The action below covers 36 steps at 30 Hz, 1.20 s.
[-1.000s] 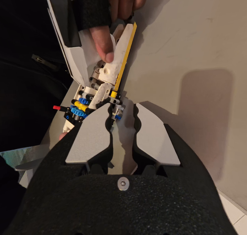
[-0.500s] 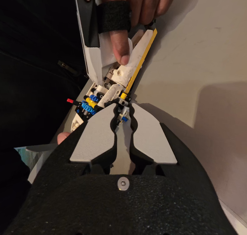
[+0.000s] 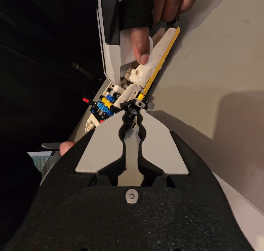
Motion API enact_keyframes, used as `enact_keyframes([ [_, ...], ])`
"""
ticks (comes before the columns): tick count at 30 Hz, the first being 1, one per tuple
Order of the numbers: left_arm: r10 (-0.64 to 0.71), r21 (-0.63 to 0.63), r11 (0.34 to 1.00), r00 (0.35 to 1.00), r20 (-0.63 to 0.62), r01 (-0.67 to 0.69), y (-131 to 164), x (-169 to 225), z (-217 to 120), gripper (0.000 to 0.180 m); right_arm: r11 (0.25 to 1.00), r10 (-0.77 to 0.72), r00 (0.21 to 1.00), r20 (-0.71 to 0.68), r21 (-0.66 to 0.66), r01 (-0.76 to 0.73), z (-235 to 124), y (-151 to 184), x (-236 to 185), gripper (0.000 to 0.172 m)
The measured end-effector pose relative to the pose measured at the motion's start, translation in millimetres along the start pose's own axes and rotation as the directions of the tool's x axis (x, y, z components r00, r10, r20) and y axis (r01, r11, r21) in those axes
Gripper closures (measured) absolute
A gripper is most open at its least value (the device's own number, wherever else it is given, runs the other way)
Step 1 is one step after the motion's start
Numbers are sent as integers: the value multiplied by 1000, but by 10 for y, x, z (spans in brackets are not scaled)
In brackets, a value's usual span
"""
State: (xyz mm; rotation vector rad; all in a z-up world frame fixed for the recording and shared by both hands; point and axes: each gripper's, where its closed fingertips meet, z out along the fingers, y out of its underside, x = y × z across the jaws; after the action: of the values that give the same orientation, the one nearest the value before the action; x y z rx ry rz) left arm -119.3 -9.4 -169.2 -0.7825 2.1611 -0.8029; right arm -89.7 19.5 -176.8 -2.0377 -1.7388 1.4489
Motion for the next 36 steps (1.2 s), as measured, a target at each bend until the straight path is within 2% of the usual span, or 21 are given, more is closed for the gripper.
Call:
enact_keyframes([
  [1, 2, -2, 1000, 1000, 3, -2, 0, -2, 0, 171, 1000, 6, 1000, -2, -6, -6, -9, 17, -6, 147],
  [7, 35, 0, 999, 999, -2, -35, -10, 17, -5, 171, 999, 43, 998, -42, -28, -44, 34, -25, 93, 126],
  [15, 33, -5, 999, 999, 23, -33, 4, -3, -16, 171, 999, 46, 998, -31, 4, -46, -5, -75, 50, 129],
  [19, 37, -2, 999, 999, 25, -37, 0, -2, -17, 171, 999, 21, 1000, -16, 43, -21, -39, -152, -21, 141],
  [23, 42, 0, 999, 999, 28, -42, -2, -1, -17, 171, 999, -4, 998, 66, 37, 1, 38, -138, -140, 151],
  [31, 40, -2, 999, 999, 29, -39, -4, 3, -19, 171, 996, 70, 980, 185, 46, -80, 56, -143, -184, 141],
  [36, 38, -3, 999, 999, 28, -38, -2, 2, -20, 171, 989, 146, 960, 240, -24, -144, 26, -106, -215, 133],
])
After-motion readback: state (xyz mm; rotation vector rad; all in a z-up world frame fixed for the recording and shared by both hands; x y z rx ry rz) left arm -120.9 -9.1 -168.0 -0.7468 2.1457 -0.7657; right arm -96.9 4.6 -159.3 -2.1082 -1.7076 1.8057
